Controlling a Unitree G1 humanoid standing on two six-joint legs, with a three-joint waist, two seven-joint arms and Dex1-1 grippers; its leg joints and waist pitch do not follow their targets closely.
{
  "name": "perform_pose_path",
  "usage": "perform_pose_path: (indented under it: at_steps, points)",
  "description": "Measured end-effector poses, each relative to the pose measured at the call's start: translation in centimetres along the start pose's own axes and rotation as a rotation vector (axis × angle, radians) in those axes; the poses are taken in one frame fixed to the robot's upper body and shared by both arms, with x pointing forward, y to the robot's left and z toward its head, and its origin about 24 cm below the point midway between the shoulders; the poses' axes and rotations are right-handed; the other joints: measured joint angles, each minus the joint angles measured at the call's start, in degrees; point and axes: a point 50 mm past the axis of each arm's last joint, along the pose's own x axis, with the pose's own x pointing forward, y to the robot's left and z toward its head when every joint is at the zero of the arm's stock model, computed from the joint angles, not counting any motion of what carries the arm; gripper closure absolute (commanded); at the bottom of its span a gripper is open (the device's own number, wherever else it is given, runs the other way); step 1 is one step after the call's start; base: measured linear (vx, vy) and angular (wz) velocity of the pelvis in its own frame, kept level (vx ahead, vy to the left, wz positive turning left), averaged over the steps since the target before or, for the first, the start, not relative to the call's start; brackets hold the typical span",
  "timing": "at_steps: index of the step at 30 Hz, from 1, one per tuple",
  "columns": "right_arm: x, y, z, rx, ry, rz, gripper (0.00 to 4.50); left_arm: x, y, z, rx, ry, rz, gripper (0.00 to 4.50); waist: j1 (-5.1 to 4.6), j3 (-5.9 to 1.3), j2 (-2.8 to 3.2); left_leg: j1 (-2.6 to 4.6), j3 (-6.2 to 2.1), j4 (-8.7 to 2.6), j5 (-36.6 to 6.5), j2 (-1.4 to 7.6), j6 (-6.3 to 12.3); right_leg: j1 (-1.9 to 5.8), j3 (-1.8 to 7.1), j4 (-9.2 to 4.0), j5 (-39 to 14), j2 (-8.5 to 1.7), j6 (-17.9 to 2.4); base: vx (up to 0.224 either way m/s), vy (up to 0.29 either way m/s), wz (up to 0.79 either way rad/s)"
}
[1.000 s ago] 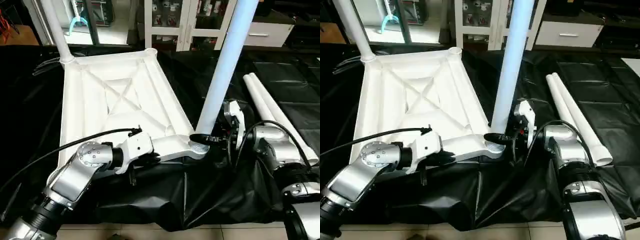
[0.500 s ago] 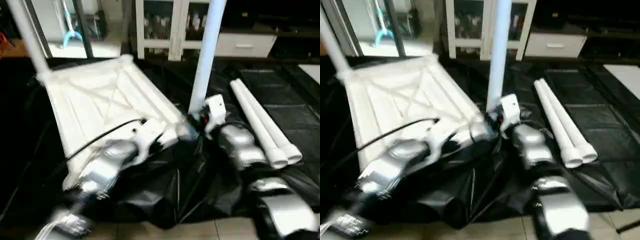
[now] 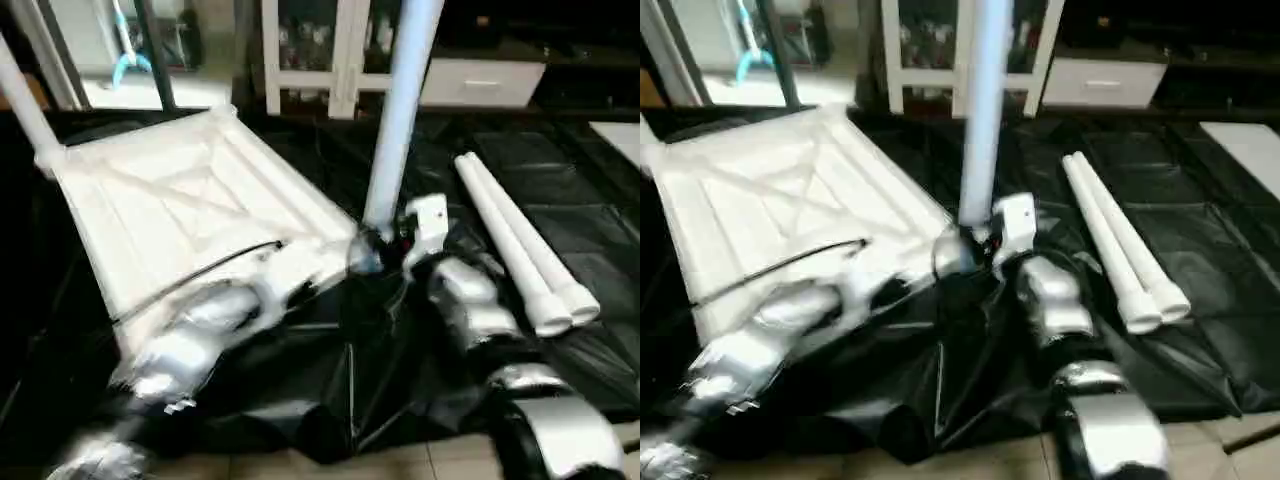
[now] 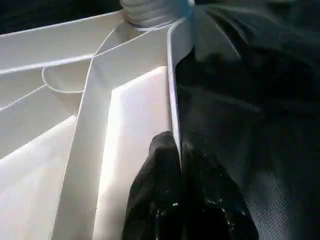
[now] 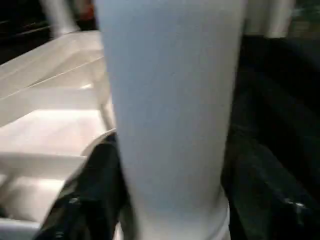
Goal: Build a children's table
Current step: Insert table leg to table base
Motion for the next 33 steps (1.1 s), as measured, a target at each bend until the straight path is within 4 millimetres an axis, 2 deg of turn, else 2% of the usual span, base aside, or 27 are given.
perform_pose_path:
  at_steps: [4, 7, 13, 20, 22, 25, 28, 31, 33]
  points:
    - [-1.5, -0.1, 0.4, -0.022, 0.076, 0.264, 1.45, -1.6, -0.9, -0.3, 0.025, -0.027, -0.117, 4.5, 1.02, 0.04, 0.02, -0.54, 0.04, 0.31, -0.23, -0.03, 0.37, -0.27, 0.08, -0.13, 0.05, -0.05, 0.09, 0.0, 0.0, 0.0]
    - [-2.1, -0.2, 0.7, -0.003, 0.078, 0.327, 1.69, -1.9, -1.0, -0.3, 0.026, -0.037, -0.142, 4.5, 1.39, 0.04, 0.02, -0.95, 0.12, 0.49, -0.22, -0.04, 0.38, -0.78, 0.18, 0.05, 0.15, -0.07, 0.26, 0.0, 0.0, 0.0]
    - [-2.6, -0.3, 0.7, 0.012, 0.09, 0.375, 2.15, -1.9, -1.1, -0.2, 0.039, -0.047, -0.151, 4.5, 1.78, 0.06, -0.01, -0.9, 0.15, 0.5, -0.18, 0.0, 0.31, -0.81, 0.17, 0.19, 0.15, -0.07, 0.26, 0.0, 0.0, 0.0]
    - [-2.6, -0.2, 0.4, 0.009, 0.086, 0.354, 2.2, -1.8, -1.1, -0.2, 0.047, -0.037, -0.144, 4.5, 1.85, 0.06, -0.01, -0.85, 0.18, 0.51, -0.17, 0.0, 0.31, -0.81, 0.22, 0.26, 0.15, -0.07, 0.26, 0.0, 0.0, 0.0]
    - [-1.9, -0.1, 0.3, -0.001, 0.073, 0.27, 2.21, -1.4, -0.7, -0.3, 0.032, -0.021, -0.104, 4.5, 1.64, 0.02, -0.06, -0.65, 0.2, 0.46, -0.08, 0.01, 0.16, -0.75, 0.25, 0.37, 0.14, -0.07, 0.23, 0.0, 0.0, 0.0]
    - [0.2, -0.1, 0.3, 0.004, 0.04, 0.001, 2.3, 0.1, 0.2, 0.3, -0.019, 0.017, -0.005, 4.5, 1.14, -0.02, -0.08, -0.43, 0.23, 0.26, 0.17, 0.02, -0.3, -0.72, 0.27, 0.51, 0.1, -0.06, -0.31, 0.0, 0.0, 0.0]
    - [1.4, -0.2, 0.3, 0.001, 0.034, -0.217, 2.39, 1.8, 0.3, 1.0, -0.087, 0.04, 0.065, 4.5, 0.93, -0.03, -0.12, -0.12, 0.26, 0.02, 0.36, 0.02, -0.62, -0.58, 0.31, 0.46, 0.23, -0.04, -0.47, 0.0, 0.0, 0.0]
    - [2.3, -0.3, 0.1, 0.047, 0.012, -0.474, 2.48, 4.9, -0.2, 2.8, -0.221, 0.049, 0.121, 4.5, 1.41, 0.01, -0.04, 0.27, 0.32, 0.01, 0.38, 0.02, -0.66, -0.08, 0.23, 0.38, 0.24, -0.13, -0.48, 0.0, 0.0, 0.0]
    - [2.4, -0.3, 0.1, 0.048, 0.019, -0.553, 2.5, 5.7, -0.4, 3.2, -0.251, 0.062, 0.132, 4.5, 1.46, 0.03, 0.02, 0.52, 0.42, -0.07, 0.37, 0.01, -0.66, 0.19, 0.25, 0.17, 0.26, -0.17, -0.45, 0.0, 0.0, 0.0]
